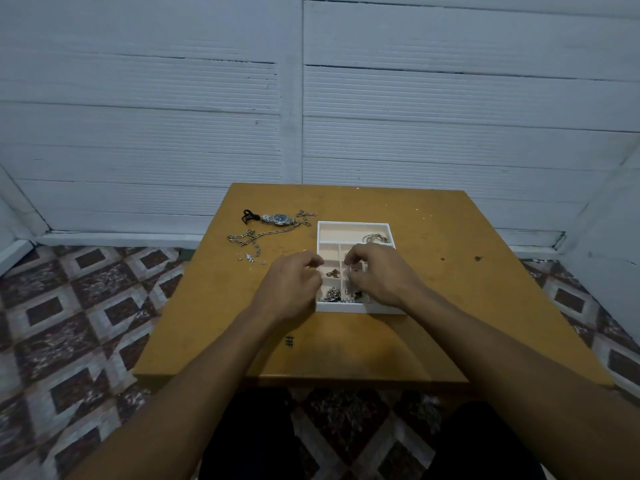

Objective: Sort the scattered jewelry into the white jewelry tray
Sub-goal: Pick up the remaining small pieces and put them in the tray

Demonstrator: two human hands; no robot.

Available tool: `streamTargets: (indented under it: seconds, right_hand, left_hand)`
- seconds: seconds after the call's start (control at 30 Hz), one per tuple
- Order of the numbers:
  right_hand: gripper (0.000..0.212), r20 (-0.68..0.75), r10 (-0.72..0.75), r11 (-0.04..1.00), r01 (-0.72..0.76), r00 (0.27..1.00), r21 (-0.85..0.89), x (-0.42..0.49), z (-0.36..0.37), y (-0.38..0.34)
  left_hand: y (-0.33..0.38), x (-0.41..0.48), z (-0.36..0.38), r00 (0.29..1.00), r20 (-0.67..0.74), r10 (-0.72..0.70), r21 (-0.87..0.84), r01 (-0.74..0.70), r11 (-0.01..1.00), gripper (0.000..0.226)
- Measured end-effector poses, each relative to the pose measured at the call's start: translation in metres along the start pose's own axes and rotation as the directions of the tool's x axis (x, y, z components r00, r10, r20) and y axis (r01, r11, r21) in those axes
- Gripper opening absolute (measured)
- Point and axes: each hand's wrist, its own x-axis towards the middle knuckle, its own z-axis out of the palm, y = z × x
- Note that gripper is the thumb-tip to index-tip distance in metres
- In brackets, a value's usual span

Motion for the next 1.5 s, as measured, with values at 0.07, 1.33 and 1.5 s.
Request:
streamTargets:
  seconds: [0.07, 1.33, 1.5]
  right_hand:
    - [0.017, 0.015, -0.018, 1.0, 0.018, 1.0, 0.016, 0.008, 0.005, -0.009]
    - [0.024, 0.093, 0.033, 0.883, 0.015, 0.995, -0.469, 0.075, 0.071, -0.057]
    - [0.034, 0.057, 0.045, 0.856, -0.01, 0.997, -0.517, 0.071, 0.069, -0.055]
  left_hand:
    - [-0.013, -0.006, -0.01, 1.0, 0.006, -0.012, 0.05, 0.012, 0.999, 0.032]
    - [-0.071, -0.04, -0.015, 0.994, -0.015, 0.106, 0.326, -0.095, 0.94, 0.035]
    - [-0.068, -0.039, -0.017, 0.991, -0.031, 0.127, 0.333, -0.109, 0.936, 0.034]
